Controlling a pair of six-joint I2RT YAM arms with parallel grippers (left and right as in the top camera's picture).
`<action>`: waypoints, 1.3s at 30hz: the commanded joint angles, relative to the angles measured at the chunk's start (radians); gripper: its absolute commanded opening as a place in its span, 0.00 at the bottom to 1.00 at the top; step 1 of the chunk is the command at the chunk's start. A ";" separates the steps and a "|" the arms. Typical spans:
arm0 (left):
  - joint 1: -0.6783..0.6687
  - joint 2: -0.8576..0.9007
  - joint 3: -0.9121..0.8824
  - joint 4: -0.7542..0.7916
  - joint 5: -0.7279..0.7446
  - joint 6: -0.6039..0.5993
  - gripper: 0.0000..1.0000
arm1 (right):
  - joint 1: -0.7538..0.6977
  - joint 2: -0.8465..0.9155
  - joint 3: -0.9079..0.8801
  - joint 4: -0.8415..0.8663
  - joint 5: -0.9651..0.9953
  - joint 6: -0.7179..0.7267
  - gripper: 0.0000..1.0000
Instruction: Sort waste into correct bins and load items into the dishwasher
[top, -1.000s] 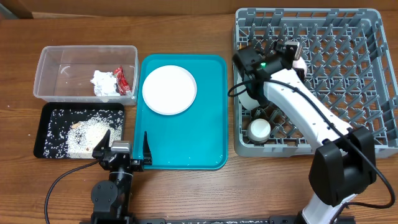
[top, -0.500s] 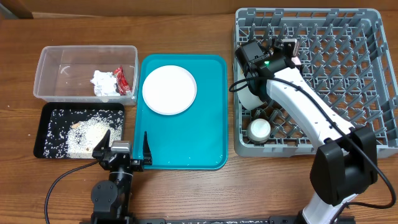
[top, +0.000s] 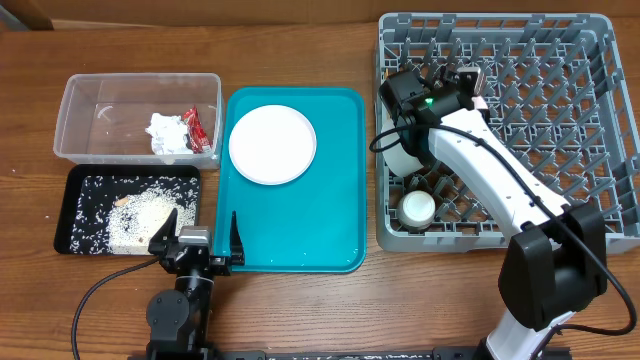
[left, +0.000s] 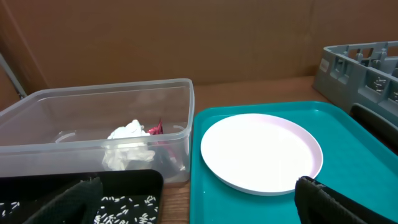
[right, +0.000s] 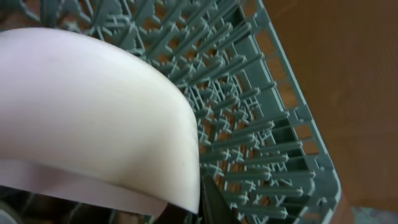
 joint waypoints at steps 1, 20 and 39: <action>0.005 -0.010 -0.003 0.001 0.011 0.011 1.00 | -0.028 0.004 0.003 0.055 0.042 -0.027 0.04; 0.005 -0.010 -0.003 0.002 0.011 0.012 1.00 | 0.005 0.004 -0.046 0.035 -0.158 -0.061 0.04; 0.005 -0.010 -0.003 0.001 0.011 0.012 1.00 | 0.174 0.002 0.051 -0.121 -0.310 0.119 0.64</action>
